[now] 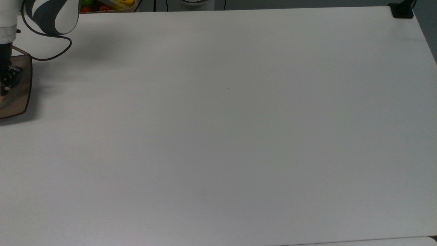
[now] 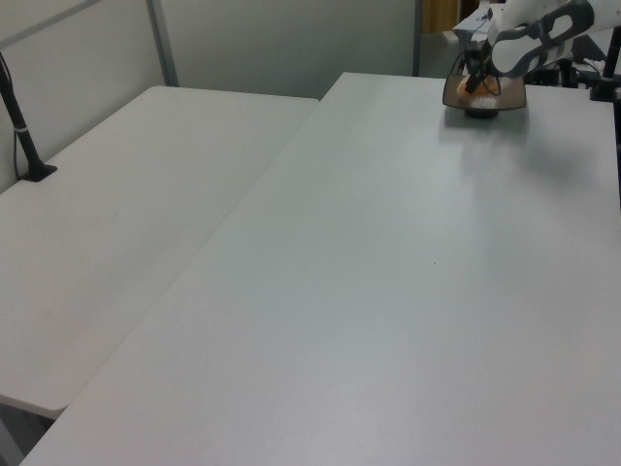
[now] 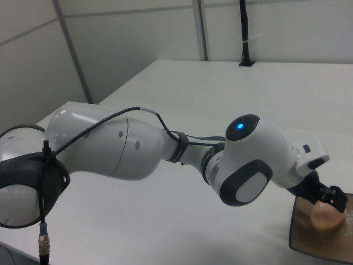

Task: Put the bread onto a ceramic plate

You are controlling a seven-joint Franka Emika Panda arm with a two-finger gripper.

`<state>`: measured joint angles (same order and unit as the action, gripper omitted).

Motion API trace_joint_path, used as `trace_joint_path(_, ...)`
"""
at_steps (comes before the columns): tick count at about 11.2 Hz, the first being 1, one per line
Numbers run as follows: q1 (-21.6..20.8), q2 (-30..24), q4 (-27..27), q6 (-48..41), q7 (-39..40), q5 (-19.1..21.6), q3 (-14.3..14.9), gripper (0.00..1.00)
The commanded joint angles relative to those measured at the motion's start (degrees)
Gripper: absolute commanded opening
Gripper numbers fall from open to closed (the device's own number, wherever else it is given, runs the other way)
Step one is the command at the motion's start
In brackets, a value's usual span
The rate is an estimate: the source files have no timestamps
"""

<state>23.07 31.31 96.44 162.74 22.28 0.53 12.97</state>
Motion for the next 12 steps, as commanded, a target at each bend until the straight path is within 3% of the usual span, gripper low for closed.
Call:
trace_joint_path(1,-1.1,-0.8,1.6,-0.8,1.1,0.2,0.7,1.00)
trace_joint_path(5,-1.5,-1.8,1.3,-1.6,0.4,0.2,0.6,1.00)
trace_joint_path(9,-2.6,-7.9,-3.7,-26.4,-0.4,0.4,0.1,1.00)
trace_joint_path(12,-2.6,-16.3,-3.4,-44.1,-0.5,0.5,-2.9,1.00)
